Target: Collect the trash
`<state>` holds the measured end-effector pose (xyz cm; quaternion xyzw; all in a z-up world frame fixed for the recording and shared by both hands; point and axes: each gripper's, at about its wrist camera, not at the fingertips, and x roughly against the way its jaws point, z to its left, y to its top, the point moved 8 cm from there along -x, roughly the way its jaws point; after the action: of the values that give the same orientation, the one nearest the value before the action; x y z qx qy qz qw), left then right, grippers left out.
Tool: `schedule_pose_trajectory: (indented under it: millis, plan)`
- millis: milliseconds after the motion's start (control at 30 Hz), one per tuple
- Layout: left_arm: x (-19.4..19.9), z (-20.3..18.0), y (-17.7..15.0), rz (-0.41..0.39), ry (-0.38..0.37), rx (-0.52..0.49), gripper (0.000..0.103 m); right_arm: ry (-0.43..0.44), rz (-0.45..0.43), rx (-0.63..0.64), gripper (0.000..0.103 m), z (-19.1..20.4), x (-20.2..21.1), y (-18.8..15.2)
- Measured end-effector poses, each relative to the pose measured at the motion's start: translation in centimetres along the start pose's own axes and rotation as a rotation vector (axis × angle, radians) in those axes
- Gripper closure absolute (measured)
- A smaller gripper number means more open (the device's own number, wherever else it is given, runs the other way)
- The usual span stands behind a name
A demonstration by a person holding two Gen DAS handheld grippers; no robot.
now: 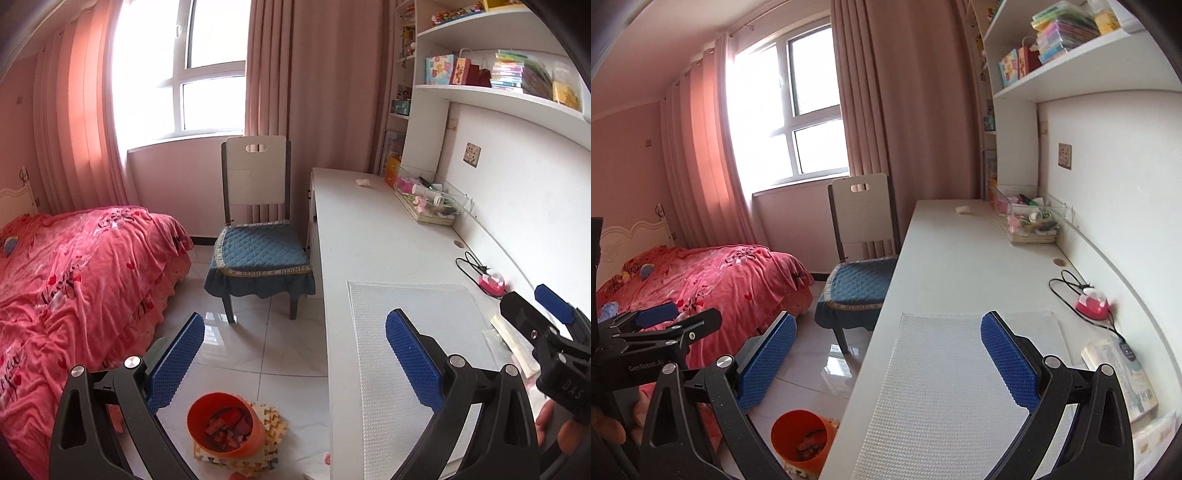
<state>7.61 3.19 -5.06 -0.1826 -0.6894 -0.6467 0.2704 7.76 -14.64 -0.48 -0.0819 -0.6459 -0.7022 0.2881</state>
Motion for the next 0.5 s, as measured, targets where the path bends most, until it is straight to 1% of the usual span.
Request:
schedule_pose_trajectory:
  millis: [67, 100, 167, 200, 233, 400, 500]
  plan:
    - [-0.2, -0.2, 0.0, 0.001, 0.007, -0.011, 0.006, -0.004, -0.003, -0.005, 0.005, -0.6, 0.1, 0.6]
    - [-0.3, -0.2, 0.0, 0.0, 0.006, -0.011, 0.006, -0.004, -0.004, -0.004, 0.005, -0.7, -0.1, 0.3]
    - [-0.4, -0.5, -0.1, 0.005, -0.02, -0.007, 0.006, -0.006, -0.008, -0.002, 0.005, -1.1, -0.3, -0.1]
    - [-0.4, -0.5, -0.1, 0.006, -0.031, -0.007, 0.006, -0.005, -0.002, 0.001, 0.005, -1.5, -0.5, 0.2]
    - [-0.4, -0.7, -0.1, 0.003, -0.036, -0.011, 0.006, -0.007, -0.002, 0.0, 0.005, -1.5, -0.9, -0.5]
    - [-0.3, -1.4, 0.1, -0.039, -0.007, -0.07, 0.006, -0.007, 0.013, -0.006, 0.005, -2.1, -2.2, -0.2]
    - [-0.6, -1.6, 0.2, -0.041, -0.01, -0.077, 0.006, 0.001, 0.018, 0.001, 0.005, -1.9, -2.9, -0.1]
